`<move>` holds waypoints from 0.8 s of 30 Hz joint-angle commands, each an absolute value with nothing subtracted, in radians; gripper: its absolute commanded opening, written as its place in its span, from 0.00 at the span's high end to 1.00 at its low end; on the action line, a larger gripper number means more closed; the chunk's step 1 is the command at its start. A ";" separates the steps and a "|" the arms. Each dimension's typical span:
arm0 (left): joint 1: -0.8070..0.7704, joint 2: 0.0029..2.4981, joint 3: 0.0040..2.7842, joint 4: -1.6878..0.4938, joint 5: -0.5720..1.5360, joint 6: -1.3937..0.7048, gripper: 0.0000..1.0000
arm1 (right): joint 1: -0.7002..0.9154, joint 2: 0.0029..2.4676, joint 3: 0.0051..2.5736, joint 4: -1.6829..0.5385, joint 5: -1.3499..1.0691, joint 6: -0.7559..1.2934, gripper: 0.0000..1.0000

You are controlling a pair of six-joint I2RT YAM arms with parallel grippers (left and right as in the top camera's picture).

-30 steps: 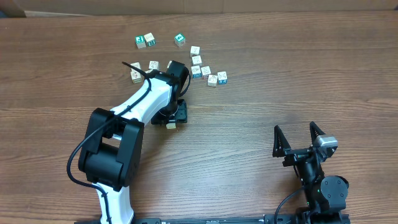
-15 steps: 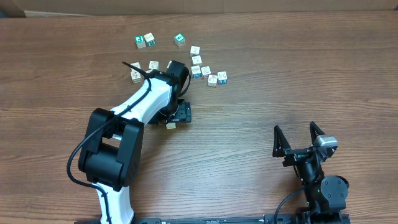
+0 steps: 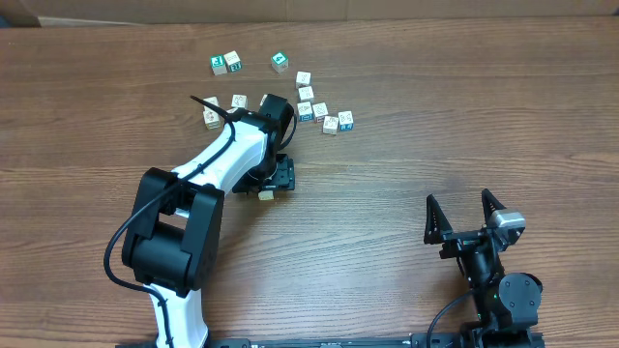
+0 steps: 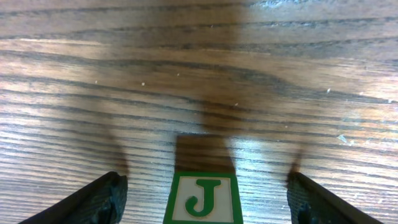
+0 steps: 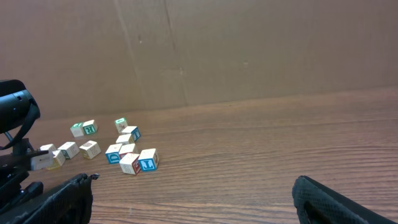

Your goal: Form a horizontal line

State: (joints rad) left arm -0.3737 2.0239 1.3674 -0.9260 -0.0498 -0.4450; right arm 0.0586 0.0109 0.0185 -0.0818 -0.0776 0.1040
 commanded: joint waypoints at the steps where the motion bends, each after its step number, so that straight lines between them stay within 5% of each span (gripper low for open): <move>1: -0.380 2.040 1.362 -0.919 -0.056 -0.448 0.16 | 0.054 0.003 0.008 -0.078 -0.072 0.100 0.00; 8: -0.380 2.040 1.362 -0.914 -0.056 -0.449 0.26 | 0.054 0.003 0.008 -0.078 -0.072 0.100 0.00; 18: -0.378 2.040 1.374 -0.908 -0.066 -0.448 0.27 | 0.054 0.003 0.008 -0.078 -0.072 0.100 0.00; 24: -0.343 2.040 1.607 -1.065 -0.192 -0.441 0.26 | 0.054 0.003 0.008 -0.078 -0.072 0.100 0.00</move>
